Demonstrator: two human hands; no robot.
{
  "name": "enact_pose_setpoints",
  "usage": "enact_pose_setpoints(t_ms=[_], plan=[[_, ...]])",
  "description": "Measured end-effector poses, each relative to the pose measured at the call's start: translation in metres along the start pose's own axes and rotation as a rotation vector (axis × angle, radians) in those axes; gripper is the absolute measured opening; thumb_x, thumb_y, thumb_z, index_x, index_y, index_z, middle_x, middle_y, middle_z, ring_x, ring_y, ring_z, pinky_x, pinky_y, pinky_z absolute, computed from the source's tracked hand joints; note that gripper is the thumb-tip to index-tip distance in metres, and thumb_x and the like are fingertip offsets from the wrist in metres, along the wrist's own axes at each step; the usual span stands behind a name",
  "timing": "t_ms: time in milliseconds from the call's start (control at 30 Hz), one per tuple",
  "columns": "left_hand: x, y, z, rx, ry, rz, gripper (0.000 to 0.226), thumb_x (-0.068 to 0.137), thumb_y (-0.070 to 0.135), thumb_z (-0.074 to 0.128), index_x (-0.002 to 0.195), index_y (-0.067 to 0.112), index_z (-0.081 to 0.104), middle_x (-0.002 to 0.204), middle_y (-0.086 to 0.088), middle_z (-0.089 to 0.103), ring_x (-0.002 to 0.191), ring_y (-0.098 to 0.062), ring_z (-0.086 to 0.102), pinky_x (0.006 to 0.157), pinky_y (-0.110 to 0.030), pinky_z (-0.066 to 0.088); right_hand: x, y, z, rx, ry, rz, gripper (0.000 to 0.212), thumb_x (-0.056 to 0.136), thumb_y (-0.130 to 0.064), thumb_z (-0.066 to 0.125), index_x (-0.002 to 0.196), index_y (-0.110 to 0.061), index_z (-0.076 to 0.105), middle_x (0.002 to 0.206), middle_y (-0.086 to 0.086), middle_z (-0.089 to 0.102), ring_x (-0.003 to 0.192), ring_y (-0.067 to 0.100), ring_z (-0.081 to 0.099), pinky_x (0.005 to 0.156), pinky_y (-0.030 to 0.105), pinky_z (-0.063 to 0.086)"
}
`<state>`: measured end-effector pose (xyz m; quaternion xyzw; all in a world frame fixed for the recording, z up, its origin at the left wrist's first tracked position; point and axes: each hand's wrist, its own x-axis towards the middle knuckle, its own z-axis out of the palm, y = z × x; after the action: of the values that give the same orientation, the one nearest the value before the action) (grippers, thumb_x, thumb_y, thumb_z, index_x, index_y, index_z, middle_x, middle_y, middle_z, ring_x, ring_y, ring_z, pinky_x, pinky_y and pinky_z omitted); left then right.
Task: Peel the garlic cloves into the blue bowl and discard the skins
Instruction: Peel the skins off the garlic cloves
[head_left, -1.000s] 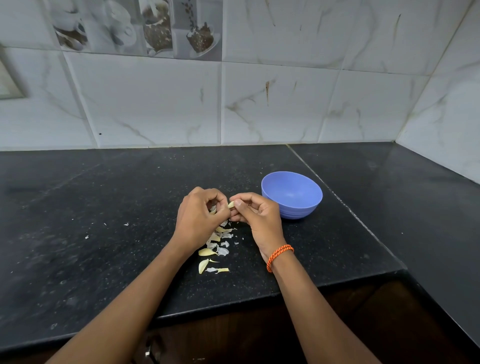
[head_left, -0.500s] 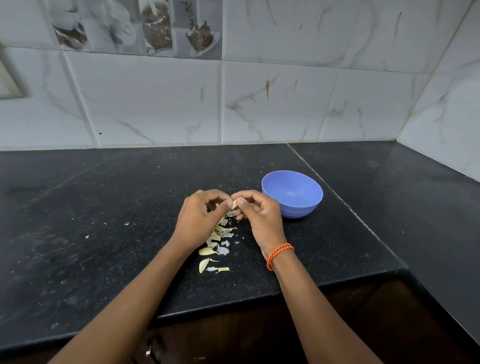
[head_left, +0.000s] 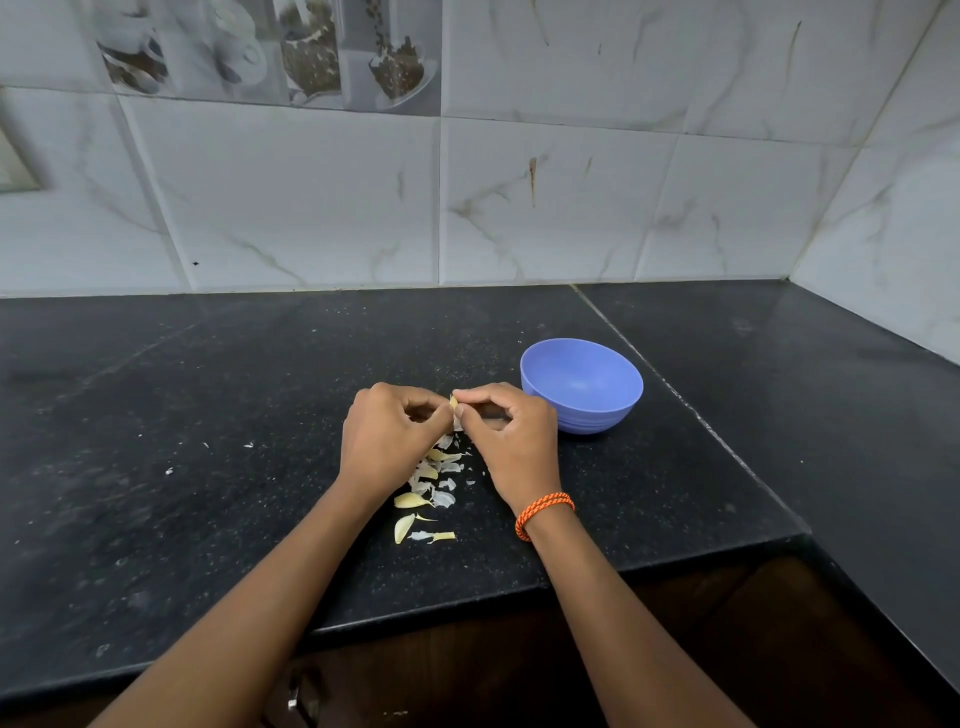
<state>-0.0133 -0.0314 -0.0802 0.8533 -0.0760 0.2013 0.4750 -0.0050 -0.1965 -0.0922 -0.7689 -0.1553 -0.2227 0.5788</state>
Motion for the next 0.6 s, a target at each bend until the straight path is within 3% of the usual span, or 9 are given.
enact_pose_setpoints(t_ms=[233,600], plan=[[0.0006,-0.0028,-0.0014,-0.019,0.011,0.013,0.022,0.087,0.044,0.068,0.085,0.032,0.086,0.072,0.015,0.078,0.067,-0.015,0.076,0.065,-0.051,0.062,-0.0012,-0.0007,0.0025,-0.079,0.006,-0.102,0.018,0.092,-0.006,0.081,0.109,-0.010,0.083,0.103,-0.002,0.079,0.095,0.006,0.075,0.078,0.020,0.063],[0.0012,-0.0045,0.0005,-0.028,0.033,0.035,0.021,0.090,0.036,0.068,0.087,0.030,0.087,0.073,0.014,0.079,0.065,-0.018,0.076,0.062,-0.050,0.062,-0.0022,-0.0003,0.0048,-0.029,0.018,-0.089,0.016,0.091,-0.005,0.082,0.107,-0.008,0.083,0.101,-0.001,0.078,0.090,0.007,0.077,0.076,0.023,0.064]])
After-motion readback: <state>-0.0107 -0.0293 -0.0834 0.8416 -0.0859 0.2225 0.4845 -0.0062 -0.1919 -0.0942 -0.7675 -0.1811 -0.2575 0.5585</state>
